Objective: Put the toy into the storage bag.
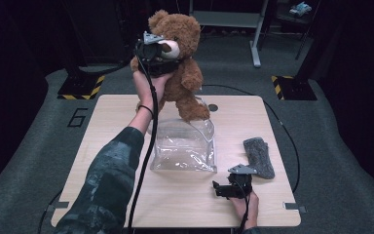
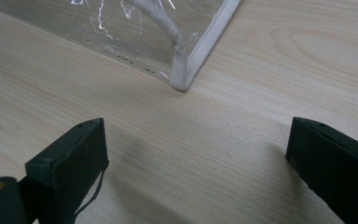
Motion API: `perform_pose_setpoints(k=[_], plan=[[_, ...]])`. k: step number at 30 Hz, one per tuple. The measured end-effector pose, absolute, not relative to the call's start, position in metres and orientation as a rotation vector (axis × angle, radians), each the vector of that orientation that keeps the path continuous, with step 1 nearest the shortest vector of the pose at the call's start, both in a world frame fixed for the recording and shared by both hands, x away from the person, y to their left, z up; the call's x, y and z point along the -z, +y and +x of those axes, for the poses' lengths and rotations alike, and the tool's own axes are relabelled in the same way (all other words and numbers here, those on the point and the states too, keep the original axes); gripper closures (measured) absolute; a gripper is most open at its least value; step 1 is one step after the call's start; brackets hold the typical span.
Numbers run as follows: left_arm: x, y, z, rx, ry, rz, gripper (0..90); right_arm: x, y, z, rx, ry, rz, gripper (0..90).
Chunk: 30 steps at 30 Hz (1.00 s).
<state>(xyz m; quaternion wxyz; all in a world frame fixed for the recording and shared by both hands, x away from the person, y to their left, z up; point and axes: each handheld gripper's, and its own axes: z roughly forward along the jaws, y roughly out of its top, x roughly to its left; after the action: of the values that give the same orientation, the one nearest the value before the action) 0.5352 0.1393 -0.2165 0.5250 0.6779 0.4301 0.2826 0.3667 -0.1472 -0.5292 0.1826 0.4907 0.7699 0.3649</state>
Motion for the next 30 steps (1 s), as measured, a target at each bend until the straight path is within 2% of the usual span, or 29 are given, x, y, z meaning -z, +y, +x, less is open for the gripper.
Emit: perform_pose_setpoints(k=[18, 30], plan=[[0.256, 0.138, 0.540, -0.580, 1.031, 1.631, 45.8, 0.529, -0.147, 0.367, -1.027, 2.174, 1.379, 4.9], [0.280, 0.140, 0.530, -0.527, 1.042, 1.663, 45.2, 0.529, -0.147, 0.367, -1.022, 2.173, 1.383, 5.1]])
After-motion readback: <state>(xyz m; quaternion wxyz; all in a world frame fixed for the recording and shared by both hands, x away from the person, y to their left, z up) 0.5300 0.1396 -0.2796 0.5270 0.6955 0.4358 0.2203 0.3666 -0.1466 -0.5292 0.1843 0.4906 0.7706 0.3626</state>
